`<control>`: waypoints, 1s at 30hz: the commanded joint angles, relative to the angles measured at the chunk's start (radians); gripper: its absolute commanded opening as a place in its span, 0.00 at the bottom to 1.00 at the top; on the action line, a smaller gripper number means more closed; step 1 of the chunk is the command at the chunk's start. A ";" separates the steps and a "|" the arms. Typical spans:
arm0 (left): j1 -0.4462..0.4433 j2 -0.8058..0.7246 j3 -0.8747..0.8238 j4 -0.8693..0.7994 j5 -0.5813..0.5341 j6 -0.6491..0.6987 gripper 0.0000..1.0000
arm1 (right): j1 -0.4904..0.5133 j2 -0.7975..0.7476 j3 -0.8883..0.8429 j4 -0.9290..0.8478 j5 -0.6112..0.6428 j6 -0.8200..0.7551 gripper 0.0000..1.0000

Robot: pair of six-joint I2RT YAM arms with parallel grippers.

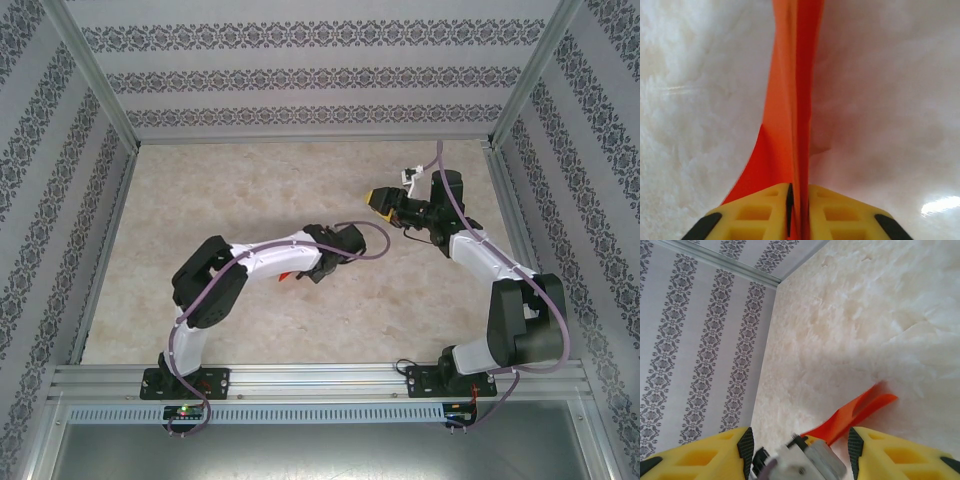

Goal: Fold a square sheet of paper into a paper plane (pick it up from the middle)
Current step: Turn over the paper at the center of the table.

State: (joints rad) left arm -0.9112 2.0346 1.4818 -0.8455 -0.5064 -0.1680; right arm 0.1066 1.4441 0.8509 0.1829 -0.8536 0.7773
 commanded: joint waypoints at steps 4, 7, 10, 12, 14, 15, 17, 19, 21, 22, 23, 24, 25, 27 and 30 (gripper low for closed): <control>-0.056 0.045 0.039 0.002 0.007 0.025 0.33 | -0.010 -0.009 -0.009 -0.011 -0.022 -0.035 0.55; -0.070 0.049 0.043 0.009 0.058 0.025 0.43 | -0.010 -0.001 -0.011 -0.012 -0.025 -0.037 0.55; -0.077 0.020 0.040 0.031 0.140 0.021 0.48 | -0.013 0.003 -0.014 -0.016 -0.027 -0.042 0.55; -0.077 -0.006 0.040 0.036 0.184 0.014 0.53 | -0.014 0.004 -0.014 -0.019 -0.029 -0.044 0.55; -0.075 -0.040 0.037 0.048 0.245 0.013 0.57 | -0.015 0.005 -0.012 -0.027 -0.030 -0.051 0.55; -0.074 -0.057 0.036 0.055 0.275 0.012 0.57 | -0.015 0.006 -0.010 -0.033 -0.030 -0.053 0.55; -0.074 -0.097 0.035 0.066 0.346 0.004 0.59 | -0.015 0.011 -0.010 -0.032 -0.037 -0.054 0.55; -0.071 -0.136 0.031 0.071 0.393 -0.004 0.59 | -0.014 0.015 -0.014 -0.030 -0.042 -0.052 0.54; -0.053 -0.182 0.020 0.067 0.441 -0.018 0.59 | -0.012 0.016 -0.021 -0.024 -0.053 -0.046 0.53; -0.041 -0.203 0.011 0.066 0.457 -0.025 0.59 | -0.009 0.012 -0.024 -0.023 -0.053 -0.045 0.53; -0.025 -0.235 -0.006 0.068 0.471 -0.035 0.59 | -0.006 0.011 -0.028 -0.023 -0.055 -0.046 0.52; -0.005 -0.271 -0.026 0.073 0.486 -0.045 0.59 | 0.000 0.009 -0.031 -0.023 -0.056 -0.044 0.52; 0.013 -0.299 -0.050 0.080 0.496 -0.054 0.59 | 0.007 0.008 -0.034 -0.023 -0.059 -0.044 0.52; 0.075 -0.375 -0.104 0.099 0.518 -0.079 0.58 | 0.034 0.010 -0.037 -0.025 -0.061 -0.042 0.50; 0.188 -0.454 -0.192 0.135 0.600 -0.120 0.56 | 0.095 0.020 -0.033 -0.030 -0.048 -0.039 0.47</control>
State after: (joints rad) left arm -0.8173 1.6348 1.3594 -0.7437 0.0021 -0.2207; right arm 0.1490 1.4494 0.8265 0.1509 -0.8837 0.7525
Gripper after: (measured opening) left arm 0.562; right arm 0.476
